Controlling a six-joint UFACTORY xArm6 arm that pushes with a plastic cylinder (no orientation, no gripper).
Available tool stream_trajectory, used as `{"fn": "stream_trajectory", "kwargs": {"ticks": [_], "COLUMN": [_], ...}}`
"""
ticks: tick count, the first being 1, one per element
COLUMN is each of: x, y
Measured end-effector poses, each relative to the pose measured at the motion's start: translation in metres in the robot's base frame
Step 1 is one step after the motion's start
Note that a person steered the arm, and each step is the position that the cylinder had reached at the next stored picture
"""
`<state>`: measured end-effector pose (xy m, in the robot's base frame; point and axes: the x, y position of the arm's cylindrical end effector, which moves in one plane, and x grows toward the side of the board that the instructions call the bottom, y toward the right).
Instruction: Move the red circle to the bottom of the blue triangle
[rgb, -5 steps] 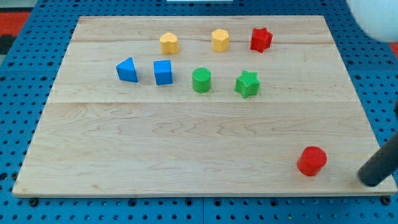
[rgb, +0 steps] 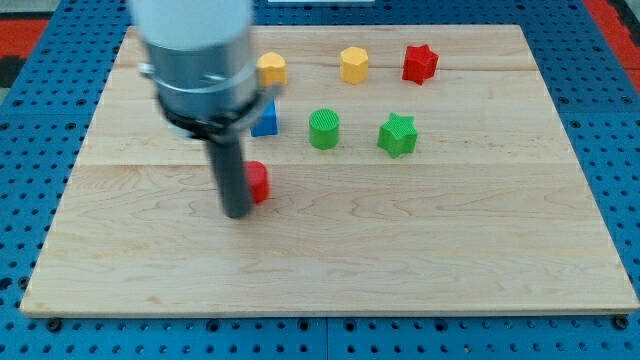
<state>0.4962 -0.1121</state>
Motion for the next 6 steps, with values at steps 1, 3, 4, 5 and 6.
{"fn": "stream_trajectory", "kwargs": {"ticks": [1,3,4,5,6], "x": [0.009,-0.059,-0.061,-0.051,-0.027], "y": [0.029,0.034,-0.026,0.045,0.112]}}
